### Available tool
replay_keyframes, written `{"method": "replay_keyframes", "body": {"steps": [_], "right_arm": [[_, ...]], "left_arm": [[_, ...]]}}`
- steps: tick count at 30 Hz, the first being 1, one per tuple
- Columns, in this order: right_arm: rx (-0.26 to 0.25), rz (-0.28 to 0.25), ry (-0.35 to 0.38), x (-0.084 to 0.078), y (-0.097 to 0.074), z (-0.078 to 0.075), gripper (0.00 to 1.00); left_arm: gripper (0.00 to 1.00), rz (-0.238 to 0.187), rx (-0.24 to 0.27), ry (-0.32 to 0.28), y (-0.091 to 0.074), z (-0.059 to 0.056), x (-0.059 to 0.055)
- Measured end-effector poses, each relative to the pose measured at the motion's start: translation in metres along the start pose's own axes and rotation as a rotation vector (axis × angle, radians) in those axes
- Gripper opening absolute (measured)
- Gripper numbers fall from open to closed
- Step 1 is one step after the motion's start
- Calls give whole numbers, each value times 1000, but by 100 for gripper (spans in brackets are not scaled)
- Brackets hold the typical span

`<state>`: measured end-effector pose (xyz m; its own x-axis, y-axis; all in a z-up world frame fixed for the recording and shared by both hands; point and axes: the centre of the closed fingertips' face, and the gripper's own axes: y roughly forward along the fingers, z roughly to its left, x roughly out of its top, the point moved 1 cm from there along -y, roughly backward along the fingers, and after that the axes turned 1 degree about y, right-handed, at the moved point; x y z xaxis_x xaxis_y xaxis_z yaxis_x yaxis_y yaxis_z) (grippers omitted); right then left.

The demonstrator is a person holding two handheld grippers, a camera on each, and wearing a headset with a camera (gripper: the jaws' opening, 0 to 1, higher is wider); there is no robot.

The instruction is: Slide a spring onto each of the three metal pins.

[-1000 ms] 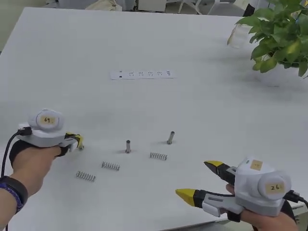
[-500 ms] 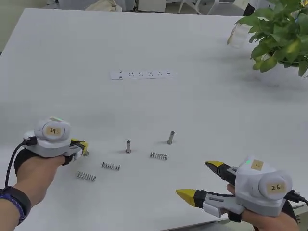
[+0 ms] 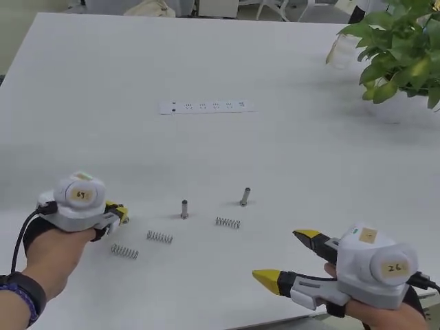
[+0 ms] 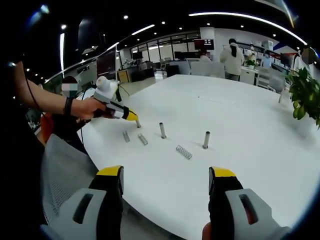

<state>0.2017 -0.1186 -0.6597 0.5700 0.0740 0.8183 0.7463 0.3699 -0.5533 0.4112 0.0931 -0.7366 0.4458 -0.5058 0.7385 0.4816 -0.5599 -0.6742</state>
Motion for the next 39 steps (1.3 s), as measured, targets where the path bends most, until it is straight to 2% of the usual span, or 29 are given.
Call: {"method": "replay_keyframes", "body": {"steps": [7,11,17,19,21,32,36,39], "right_arm": [[-2,1,1,-1,-1,-1,68],[-4,2,1,-1,-1,-1,68],[-4,0,3,-1,0,-2,68],[-5,-1,5,-1,0,-2,68],[-5,2,6,-1,0,-2,68],[5,1,-1,3,3,-2,68],[6,2,-4,3,5,-2,68],[7,5,-5,1,5,-2,68]], "left_arm": [[0,11,0,1,2,0,-3],[0,8,-6,-39,3,1,-4],[1,23,-9,-38,5,-1,-10],[6,41,-30,-61,7,-5,-16],[11,47,-26,-59,8,-6,-21],[19,42,-33,-99,2,-6,-25],[21,50,-36,-75,-2,-7,-30],[22,48,-34,-80,-8,-6,-32]]}}
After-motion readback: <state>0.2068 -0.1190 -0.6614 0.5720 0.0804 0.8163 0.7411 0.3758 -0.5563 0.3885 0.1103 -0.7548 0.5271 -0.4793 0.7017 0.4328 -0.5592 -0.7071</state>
